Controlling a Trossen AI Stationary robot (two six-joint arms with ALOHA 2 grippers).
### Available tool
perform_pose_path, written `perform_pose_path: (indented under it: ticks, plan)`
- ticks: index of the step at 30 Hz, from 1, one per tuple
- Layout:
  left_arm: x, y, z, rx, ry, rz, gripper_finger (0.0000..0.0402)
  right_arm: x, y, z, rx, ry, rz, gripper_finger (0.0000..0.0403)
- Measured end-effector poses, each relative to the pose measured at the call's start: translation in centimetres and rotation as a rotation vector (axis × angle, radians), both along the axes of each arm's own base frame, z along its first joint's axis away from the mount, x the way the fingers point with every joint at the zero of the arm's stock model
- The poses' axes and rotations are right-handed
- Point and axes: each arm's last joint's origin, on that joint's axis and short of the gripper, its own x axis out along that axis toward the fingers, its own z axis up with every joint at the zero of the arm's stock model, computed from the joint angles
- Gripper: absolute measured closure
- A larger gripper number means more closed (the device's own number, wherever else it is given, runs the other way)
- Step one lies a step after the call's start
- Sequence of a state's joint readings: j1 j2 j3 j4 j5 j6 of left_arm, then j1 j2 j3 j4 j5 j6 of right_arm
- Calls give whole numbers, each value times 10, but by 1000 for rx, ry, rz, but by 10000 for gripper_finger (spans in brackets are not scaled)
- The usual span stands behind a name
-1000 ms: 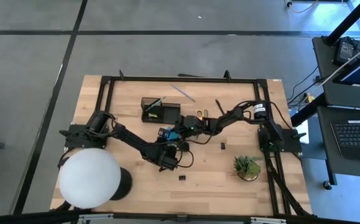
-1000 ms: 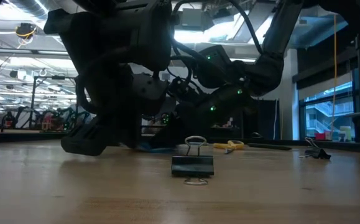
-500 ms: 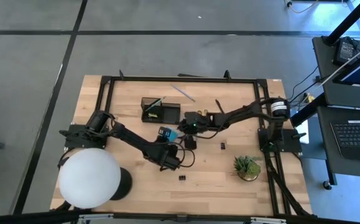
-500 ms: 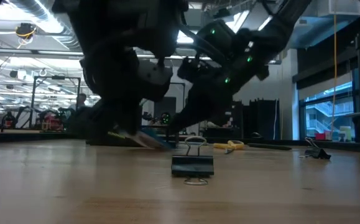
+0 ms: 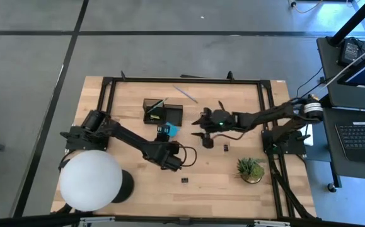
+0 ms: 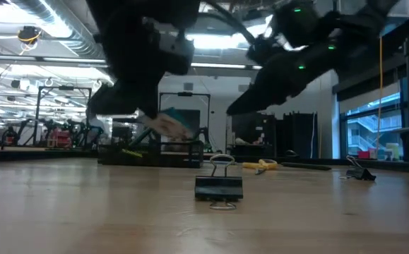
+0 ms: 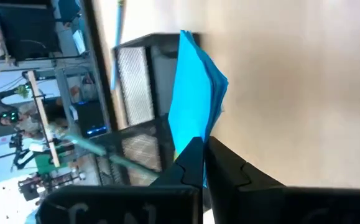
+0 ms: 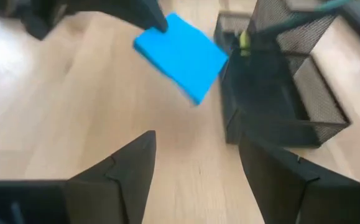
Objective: Pick and place office supplies into organizer
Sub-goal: Put the blue sticky notes into the black desk organizer
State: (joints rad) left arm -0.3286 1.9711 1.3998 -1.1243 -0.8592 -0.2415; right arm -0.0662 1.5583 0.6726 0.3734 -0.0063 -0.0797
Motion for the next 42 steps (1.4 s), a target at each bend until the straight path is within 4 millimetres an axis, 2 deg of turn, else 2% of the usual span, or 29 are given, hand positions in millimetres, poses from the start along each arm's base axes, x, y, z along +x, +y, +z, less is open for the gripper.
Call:
perform_pose_path:
  ticks: [5, 10, 15, 24, 34, 42]
  plan:
    - [0, 16, 19, -12, -64, 44, 399, -29, 2, 0, 25, -132, -32, 170]
    - [11, 38, 22, -57, -180, 130, 399, -40, 1, 4, 6, -178, -85, 170]
    - [23, 51, 14, -112, -250, 186, 399, -42, 1, 7, 5, -187, -84, 170]
    - [22, 74, 10, -26, -292, 289, 399, -42, 1, 7, 5, -184, -84, 170]
    - [28, 92, -23, -11, -187, 325, 399, -42, 1, 6, 4, -175, -86, 170]
    - [31, 102, -28, 6, -188, 344, 399, -42, 0, 6, 2, -177, -90, 170]
